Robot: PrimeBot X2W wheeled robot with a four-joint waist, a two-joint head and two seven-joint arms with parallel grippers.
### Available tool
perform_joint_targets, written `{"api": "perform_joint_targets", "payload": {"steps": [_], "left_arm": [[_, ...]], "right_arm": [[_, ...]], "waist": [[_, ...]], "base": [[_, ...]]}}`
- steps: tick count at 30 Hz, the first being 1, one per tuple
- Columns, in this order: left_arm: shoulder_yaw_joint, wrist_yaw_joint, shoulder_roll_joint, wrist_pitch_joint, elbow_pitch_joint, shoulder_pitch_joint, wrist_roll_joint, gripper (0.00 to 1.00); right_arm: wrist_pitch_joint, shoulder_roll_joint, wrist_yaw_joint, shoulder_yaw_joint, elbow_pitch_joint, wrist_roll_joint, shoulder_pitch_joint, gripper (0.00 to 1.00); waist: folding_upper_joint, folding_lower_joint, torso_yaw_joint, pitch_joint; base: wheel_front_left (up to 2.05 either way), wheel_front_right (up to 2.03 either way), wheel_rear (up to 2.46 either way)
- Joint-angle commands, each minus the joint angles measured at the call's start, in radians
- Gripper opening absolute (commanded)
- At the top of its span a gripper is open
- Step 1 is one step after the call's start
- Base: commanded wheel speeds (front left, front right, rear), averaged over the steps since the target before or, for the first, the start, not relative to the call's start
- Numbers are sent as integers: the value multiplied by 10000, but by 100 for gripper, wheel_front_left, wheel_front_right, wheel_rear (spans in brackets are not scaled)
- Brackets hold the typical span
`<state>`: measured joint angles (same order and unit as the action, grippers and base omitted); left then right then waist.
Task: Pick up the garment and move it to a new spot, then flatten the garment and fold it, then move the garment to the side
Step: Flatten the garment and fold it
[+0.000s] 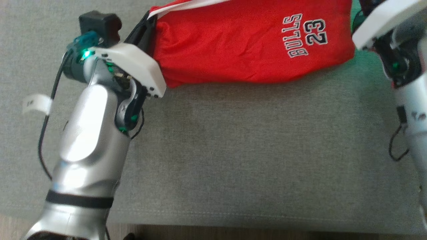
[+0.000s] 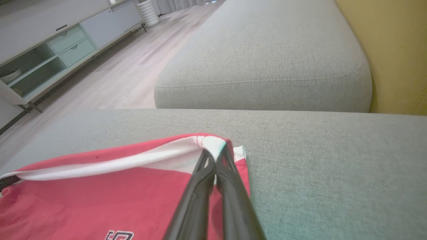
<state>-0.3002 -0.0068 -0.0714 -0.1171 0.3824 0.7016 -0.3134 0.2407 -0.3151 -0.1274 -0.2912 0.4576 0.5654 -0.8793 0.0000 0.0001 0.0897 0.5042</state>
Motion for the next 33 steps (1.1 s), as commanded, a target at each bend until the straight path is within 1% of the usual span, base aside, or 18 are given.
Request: {"api": "perform_joint_targets", "payload": {"steps": [1, 5, 6, 7, 8, 10, 14, 15, 18, 20, 23, 26, 30, 33], "left_arm": [[267, -29, -172, 105, -11, 388, -75, 0], [99, -200, -25, 337, 1006, 920, -242, 0], [62, -229, 4, 438, 1214, 1017, -278, 16], [21, -245, 29, 558, 1402, 1098, -300, 45], [-59, -269, 79, 729, 1760, 1173, -392, 100], [-123, -255, 120, 1022, 2014, 1178, -490, 100], [-203, 13, 165, 1912, 2302, 912, -551, 100], [-203, 13, 165, 1912, 2302, 912, -551, 100], [-222, 369, 180, 2896, 2234, 552, -451, 100], [-195, 674, 183, 3385, 2037, 260, -313, 100], [-63, 1124, 124, 3711, 1442, -186, -12, 100], [140, 1513, -19, 3777, 502, -640, 370, 100], [437, 1817, -169, 3784, -1017, -1417, 872, 100], [535, 1950, -266, 3785, -1719, -2082, 1135, 100]], "right_arm": [[-148, -87, -33, -189, 41, 139, -315, 0], [-561, -47, -33, -843, 1243, 396, -1118, 0], [-675, -27, -33, -1007, 1496, 466, -1252, 0], [-818, -3, -33, -1176, 1711, 528, -1366, 49], [-1234, 29, -33, -1473, 2045, 657, -1524, 100], [-1778, 11, -33, -1793, 2267, 695, -1563, 100], [-3157, -72, -33, -2273, 2493, 640, -1323, 100], [-3157, -72, -33, -2273, 2493, 640, -1323, 100], [-4322, -189, -33, -2384, 2504, 353, -1010, 100], [-4734, -211, -33, -2270, 2376, 167, -735, 100], [-4971, -259, -33, -1814, 1890, -286, -202, 100], [-5015, -236, -33, -1064, 1104, -815, 542, 100], [-5021, 63, -33, -17, -186, -1525, 1946, 100], [-5021, 371, -33, 551, -963, -1995, 3049, 100]], "waist": [[0, -1, 172, 191], [0, -1, 236, 308], [0, -1, 240, 326], [0, -1, 241, 340], [0, -1, 248, 355], [0, -1, 239, 326], [0, -1, 143, 128], [0, -1, 143, 128], [0, -1, 6, -106], [0, -1, -112, -280], [0, -1, -302, -538], [0, -1, -477, -799], [0, -1, -685, -1181], [0, -1, -825, -1474]], "base": [[0, 0, 0], [0, 0, 0], [0, 0, 0], [0, 0, 0], [0, 0, 0], [0, 0, 0], [0, 0, 0], [0, 0, 0], [0, 0, 0], [0, 0, 0], [0, 0, 0], [0, 0, 0], [0, 0, 0], [0, 0, 0]]}}
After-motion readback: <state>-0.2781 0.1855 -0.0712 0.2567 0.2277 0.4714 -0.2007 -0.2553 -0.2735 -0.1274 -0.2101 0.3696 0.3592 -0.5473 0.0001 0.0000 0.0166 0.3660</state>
